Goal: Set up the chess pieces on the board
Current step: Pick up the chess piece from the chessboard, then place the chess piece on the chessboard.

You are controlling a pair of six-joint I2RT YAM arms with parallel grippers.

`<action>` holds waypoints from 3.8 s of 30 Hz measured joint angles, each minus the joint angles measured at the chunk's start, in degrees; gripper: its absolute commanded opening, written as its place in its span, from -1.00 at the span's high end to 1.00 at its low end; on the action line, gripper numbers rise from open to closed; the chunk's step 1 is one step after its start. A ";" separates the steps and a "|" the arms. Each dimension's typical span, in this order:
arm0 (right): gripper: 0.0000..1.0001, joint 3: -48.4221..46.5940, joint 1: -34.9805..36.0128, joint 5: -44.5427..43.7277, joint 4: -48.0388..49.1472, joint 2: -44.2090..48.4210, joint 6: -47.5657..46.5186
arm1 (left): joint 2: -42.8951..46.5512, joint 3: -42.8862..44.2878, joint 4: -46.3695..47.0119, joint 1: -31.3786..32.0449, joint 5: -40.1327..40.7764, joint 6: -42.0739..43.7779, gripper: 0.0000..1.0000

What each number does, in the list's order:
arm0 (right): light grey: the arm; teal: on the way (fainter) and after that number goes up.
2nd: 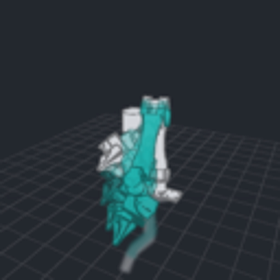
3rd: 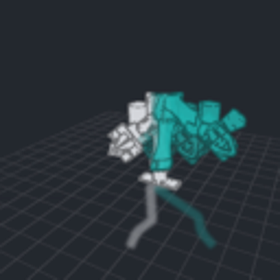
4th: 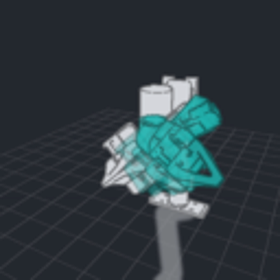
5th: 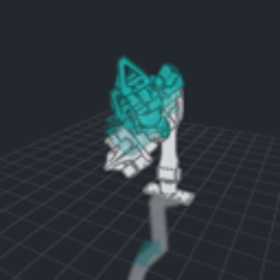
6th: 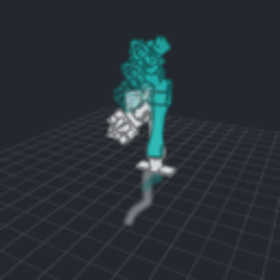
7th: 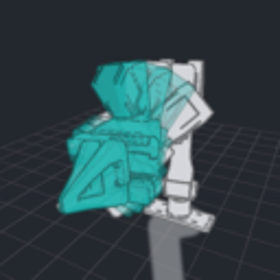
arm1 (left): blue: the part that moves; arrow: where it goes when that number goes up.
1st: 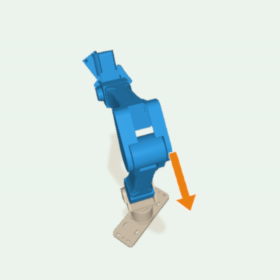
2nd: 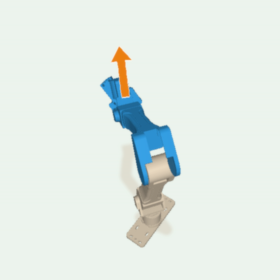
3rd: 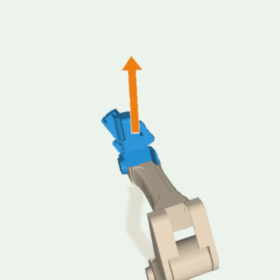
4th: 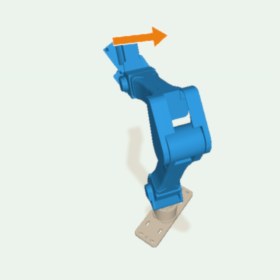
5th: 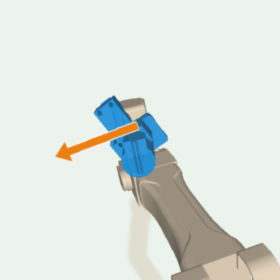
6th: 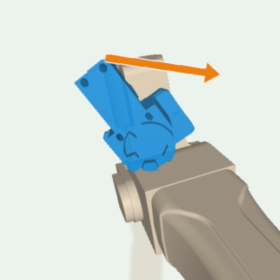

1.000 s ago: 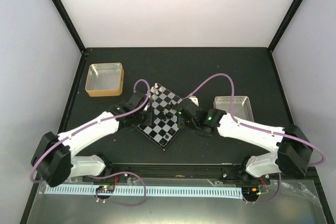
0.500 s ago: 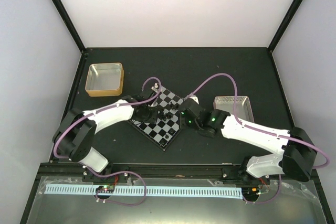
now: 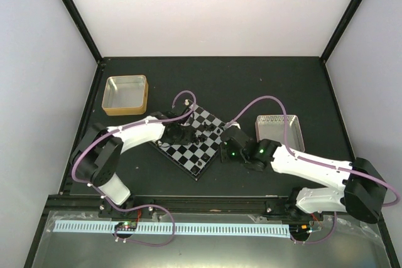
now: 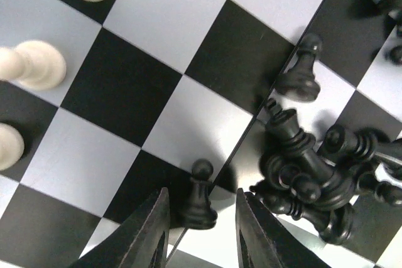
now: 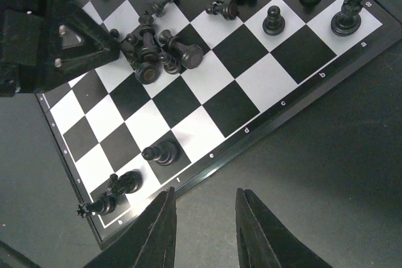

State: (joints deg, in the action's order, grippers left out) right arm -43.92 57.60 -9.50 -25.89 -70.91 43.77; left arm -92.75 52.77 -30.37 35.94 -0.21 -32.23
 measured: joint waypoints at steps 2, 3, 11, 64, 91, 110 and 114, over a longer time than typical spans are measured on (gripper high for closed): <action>0.43 0.57 0.00 0.31 0.70 0.74 0.00 | -0.70 0.70 -0.02 0.00 0.00 0.04 0.36; 0.44 0.76 0.00 0.48 1.01 1.05 0.00 | -1.11 1.22 -0.07 0.00 0.00 0.07 0.39; 0.44 2.16 0.00 0.68 2.23 2.93 0.00 | -2.78 3.26 -1.60 0.00 1.27 0.68 0.50; 0.12 -14.51 -14.58 35.82 4.87 4.28 1.57 | 37.97 -10.95 24.33 -0.04 -38.36 22.23 0.90; 0.70 -12.50 -15.13 46.53 9.49 3.91 7.58 | 37.66 -12.50 27.50 0.00 -39.41 22.34 0.89; 0.98 -12.39 -15.76 48.17 10.62 1.22 7.32 | 37.68 -13.20 26.73 -0.61 -38.64 22.01 0.23; 0.97 -12.39 -15.10 47.28 11.13 1.14 5.51 | 38.25 -13.25 26.97 -0.57 -36.48 21.03 -0.29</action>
State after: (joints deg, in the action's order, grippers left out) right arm -56.31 42.50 37.78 -14.76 -69.78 49.28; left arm -54.50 39.53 -3.40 35.38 -36.69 -11.20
